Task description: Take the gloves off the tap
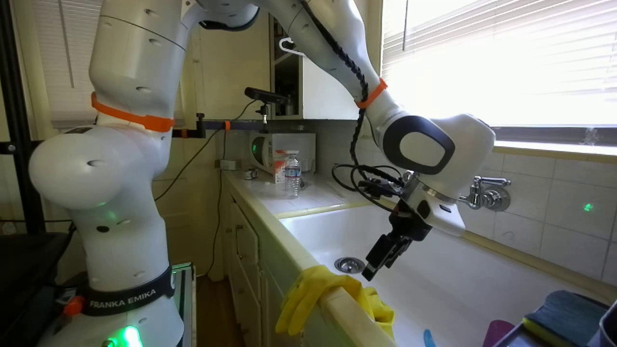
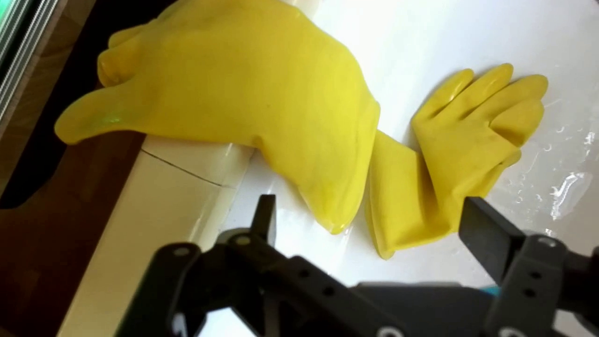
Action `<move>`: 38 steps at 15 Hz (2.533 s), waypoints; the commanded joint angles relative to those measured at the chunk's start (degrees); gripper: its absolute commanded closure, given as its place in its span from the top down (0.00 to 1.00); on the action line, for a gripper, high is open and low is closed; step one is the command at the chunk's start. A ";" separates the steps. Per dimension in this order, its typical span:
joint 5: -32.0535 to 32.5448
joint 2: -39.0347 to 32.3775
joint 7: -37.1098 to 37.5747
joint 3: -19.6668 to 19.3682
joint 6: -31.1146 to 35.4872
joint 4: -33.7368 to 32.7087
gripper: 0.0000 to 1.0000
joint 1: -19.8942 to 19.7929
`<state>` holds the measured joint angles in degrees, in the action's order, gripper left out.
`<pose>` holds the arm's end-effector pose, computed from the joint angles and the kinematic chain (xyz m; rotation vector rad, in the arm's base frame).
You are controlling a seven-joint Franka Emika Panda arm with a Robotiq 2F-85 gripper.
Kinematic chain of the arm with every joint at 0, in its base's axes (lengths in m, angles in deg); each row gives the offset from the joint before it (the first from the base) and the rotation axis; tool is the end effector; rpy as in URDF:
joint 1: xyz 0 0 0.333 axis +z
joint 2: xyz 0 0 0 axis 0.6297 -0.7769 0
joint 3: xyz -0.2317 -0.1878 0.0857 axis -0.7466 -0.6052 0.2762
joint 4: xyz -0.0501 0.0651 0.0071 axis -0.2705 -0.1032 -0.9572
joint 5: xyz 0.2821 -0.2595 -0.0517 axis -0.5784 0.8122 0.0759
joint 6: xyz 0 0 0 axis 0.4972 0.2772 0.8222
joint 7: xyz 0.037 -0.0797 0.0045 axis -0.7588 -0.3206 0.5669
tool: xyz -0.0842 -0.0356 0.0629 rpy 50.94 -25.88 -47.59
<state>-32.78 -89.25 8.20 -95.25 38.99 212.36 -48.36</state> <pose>0.4808 -0.1577 0.2407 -2.5038 1.6190 0.6374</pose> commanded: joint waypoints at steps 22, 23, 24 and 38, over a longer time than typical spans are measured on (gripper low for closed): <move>-1.18 -9.49 -15.34 3.20 14.30 -2.13 1.00 3.16; -1.46 -10.27 -16.62 3.53 15.45 -2.12 1.00 3.03; -1.37 -10.91 -17.63 3.74 16.42 -2.15 1.00 3.01; -2.67 -20.27 -25.22 7.16 17.58 -8.39 0.74 2.23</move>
<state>-34.51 -106.73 -15.39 -88.94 57.09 206.48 -45.27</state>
